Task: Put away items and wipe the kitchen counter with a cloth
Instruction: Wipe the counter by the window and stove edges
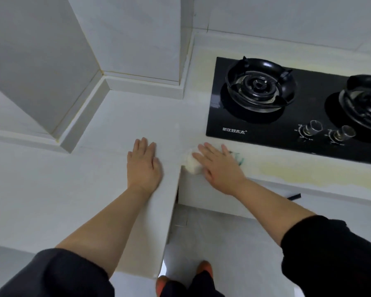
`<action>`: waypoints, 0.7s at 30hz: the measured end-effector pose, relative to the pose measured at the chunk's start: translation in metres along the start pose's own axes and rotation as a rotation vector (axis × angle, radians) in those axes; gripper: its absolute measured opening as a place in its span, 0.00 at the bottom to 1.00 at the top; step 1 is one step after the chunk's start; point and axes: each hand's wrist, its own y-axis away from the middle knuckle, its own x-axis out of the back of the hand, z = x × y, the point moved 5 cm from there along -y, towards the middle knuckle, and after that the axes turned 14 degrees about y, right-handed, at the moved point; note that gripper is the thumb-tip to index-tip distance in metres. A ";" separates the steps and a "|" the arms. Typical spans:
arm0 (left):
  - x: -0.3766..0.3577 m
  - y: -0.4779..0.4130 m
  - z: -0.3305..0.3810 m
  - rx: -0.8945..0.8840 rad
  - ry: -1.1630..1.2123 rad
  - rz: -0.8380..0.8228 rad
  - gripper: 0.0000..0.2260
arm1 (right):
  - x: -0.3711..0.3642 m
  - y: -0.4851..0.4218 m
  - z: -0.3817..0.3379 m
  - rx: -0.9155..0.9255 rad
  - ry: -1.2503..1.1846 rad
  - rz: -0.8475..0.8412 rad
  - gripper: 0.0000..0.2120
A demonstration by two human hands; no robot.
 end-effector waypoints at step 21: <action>-0.073 0.014 0.057 -0.078 -0.521 -0.299 0.32 | -0.037 0.078 0.125 -0.068 -0.076 -0.027 0.27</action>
